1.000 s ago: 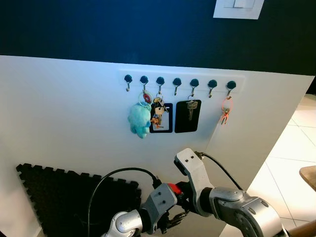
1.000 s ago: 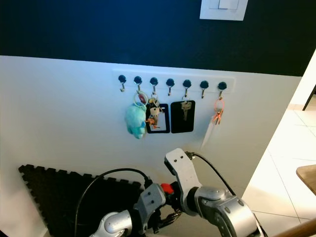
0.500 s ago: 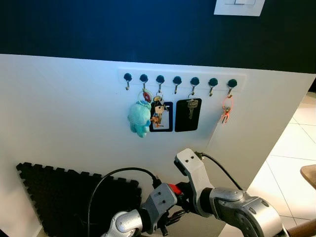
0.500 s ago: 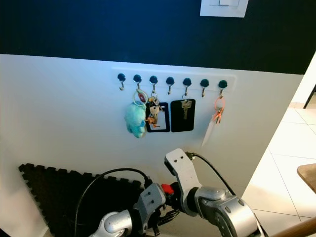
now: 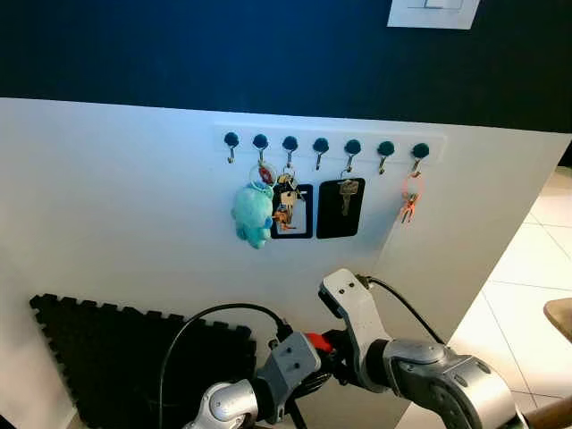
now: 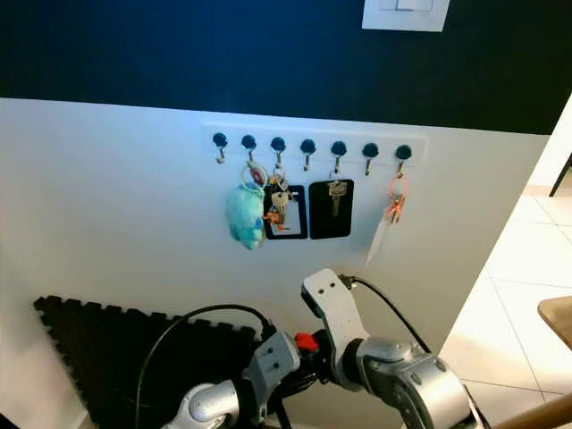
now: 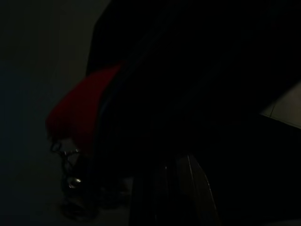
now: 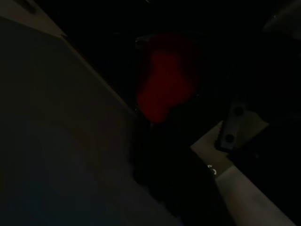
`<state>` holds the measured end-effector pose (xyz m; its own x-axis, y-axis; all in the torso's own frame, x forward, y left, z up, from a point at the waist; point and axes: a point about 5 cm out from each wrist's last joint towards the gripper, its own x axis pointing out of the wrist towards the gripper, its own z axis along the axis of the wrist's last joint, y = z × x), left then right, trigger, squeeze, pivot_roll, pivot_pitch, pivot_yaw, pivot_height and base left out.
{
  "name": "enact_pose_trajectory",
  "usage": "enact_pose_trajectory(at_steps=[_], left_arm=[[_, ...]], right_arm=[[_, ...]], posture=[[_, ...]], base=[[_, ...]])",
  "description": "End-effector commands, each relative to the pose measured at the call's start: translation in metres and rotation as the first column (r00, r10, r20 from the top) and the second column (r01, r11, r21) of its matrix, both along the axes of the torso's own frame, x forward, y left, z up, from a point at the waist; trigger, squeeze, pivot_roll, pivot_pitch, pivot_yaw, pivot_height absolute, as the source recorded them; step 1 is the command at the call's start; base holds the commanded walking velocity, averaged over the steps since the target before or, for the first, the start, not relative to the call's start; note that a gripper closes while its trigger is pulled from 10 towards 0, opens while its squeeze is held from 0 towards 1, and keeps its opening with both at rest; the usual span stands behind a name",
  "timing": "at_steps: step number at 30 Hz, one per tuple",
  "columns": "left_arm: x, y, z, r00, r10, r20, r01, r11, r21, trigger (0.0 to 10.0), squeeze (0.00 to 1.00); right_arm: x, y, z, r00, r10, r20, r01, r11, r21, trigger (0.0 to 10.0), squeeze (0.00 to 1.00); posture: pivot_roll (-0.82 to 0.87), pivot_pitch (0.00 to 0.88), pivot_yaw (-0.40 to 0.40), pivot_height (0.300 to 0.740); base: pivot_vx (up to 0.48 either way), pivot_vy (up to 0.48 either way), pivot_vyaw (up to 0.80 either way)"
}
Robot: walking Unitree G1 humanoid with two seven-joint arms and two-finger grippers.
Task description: Hang keys on a hook
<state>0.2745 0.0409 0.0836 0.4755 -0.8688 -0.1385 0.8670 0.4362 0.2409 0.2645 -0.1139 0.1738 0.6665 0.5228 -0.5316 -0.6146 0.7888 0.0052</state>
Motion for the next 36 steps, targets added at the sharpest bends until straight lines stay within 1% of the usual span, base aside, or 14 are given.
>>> enact_pose_trajectory(at_steps=[1,8,10,11,12,16,17,18,29,30,32,33,35,36], left_arm=[[-0.003,0.005,-0.008,1.000,0.005,-0.019,-0.005,1.000,0.029,10.0,0.00],[-0.006,0.015,-0.013,0.999,0.014,-0.038,-0.012,0.999,0.040,10.0,0.00],[-0.005,0.017,-0.013,0.999,0.019,-0.042,-0.017,0.999,0.039,10.0,0.40],[-0.005,0.018,-0.013,0.999,0.021,-0.043,-0.020,0.999,0.039,10.0,0.96],[-0.004,0.019,-0.013,0.999,0.024,-0.044,-0.022,0.999,0.039,10.0,1.00],[-0.002,0.021,-0.012,0.999,0.039,-0.031,-0.038,0.998,0.048,10.0,1.00],[0.000,0.021,-0.013,0.998,0.056,-0.023,-0.055,0.997,0.059,10.0,0.13],[0.001,0.020,-0.013,0.998,0.063,-0.024,-0.062,0.996,0.063,10.0,0.00],[0.005,0.023,-0.015,0.995,0.093,-0.038,-0.090,0.993,0.081,10.0,0.00],[0.006,0.025,-0.015,0.994,0.097,-0.046,-0.094,0.993,0.074,10.0,0.57],[0.006,0.026,-0.015,0.994,0.099,-0.048,-0.095,0.993,0.072,10.0,0.57],[0.006,0.027,-0.015,0.994,0.102,-0.045,-0.098,0.993,0.073,10.0,1.00],[0.007,0.028,-0.014,0.993,0.109,-0.035,-0.106,0.992,0.074,10.0,1.00],[0.007,0.031,-0.014,0.992,0.122,-0.026,-0.120,0.990,0.075,10.0,0.00]], right_arm=[[-0.002,-0.002,0.002,1.000,-0.001,0.014,0.001,1.000,0.000,10.0,0.00],[-0.001,-0.008,0.003,1.000,-0.020,0.019,0.020,1.000,-0.006,10.0,0.00],[-0.001,-0.008,0.003,1.000,-0.017,0.019,0.017,1.000,-0.007,10.0,0.00],[-0.001,-0.008,0.003,1.000,-0.016,0.019,0.016,1.000,-0.007,10.0,0.00],[-0.001,-0.007,0.003,1.000,-0.015,0.020,0.015,1.000,-0.007,10.0,0.00],[-0.001,-0.007,0.003,1.000,-0.014,0.021,0.014,1.000,-0.007,10.0,0.00],[-0.001,-0.006,0.003,1.000,-0.012,0.022,0.012,1.000,-0.006,10.0,0.00],[-0.001,-0.006,0.004,1.000,-0.011,0.023,0.011,1.000,-0.004,10.0,0.00],[-0.003,-0.004,0.001,1.000,-0.008,0.009,0.008,1.000,0.001,10.0,0.00],[-0.003,-0.005,0.001,1.000,-0.008,0.009,0.008,1.000,0.000,10.0,0.00],[-0.002,-0.005,0.001,1.000,-0.009,0.009,0.009,1.000,-0.001,10.0,0.00],[-0.002,-0.005,0.001,1.000,-0.009,0.009,0.009,1.000,-0.001,10.0,0.00],[-0.002,-0.005,0.001,1.000,-0.010,0.009,0.010,1.000,-0.002,10.0,0.00],[-0.002,-0.006,0.000,1.000,-0.012,0.008,0.012,1.000,-0.004,10.0,0.00]], posture=[[0.04,0.093,0.006,0.740],[0.04,0.090,0.008,0.740],[0.04,0.087,0.006,0.740],[0.04,0.086,0.006,0.740],[0.04,0.086,0.006,0.740],[0.04,0.086,0.006,0.740],[0.04,0.085,0.008,0.740],[0.04,0.085,0.009,0.740],[0.04,0.083,0.008,0.740],[0.04,0.085,0.007,0.740],[0.04,0.085,0.007,0.740],[0.04,0.085,0.007,0.740],[0.04,0.085,0.007,0.740],[0.04,0.085,0.007,0.740]], base=[[0.000,0.000,0.00],[0.000,0.000,0.00],[0.000,0.000,0.00],[0.000,0.000,0.00],[0.000,0.000,0.00],[0.000,0.000,0.00],[0.000,0.000,0.00],[0.000,0.000,0.00],[0.000,0.000,0.00],[0.000,0.000,0.00],[0.000,0.000,0.00],[0.000,0.000,0.00],[0.000,0.000,0.00],[0.000,0.000,0.00]])
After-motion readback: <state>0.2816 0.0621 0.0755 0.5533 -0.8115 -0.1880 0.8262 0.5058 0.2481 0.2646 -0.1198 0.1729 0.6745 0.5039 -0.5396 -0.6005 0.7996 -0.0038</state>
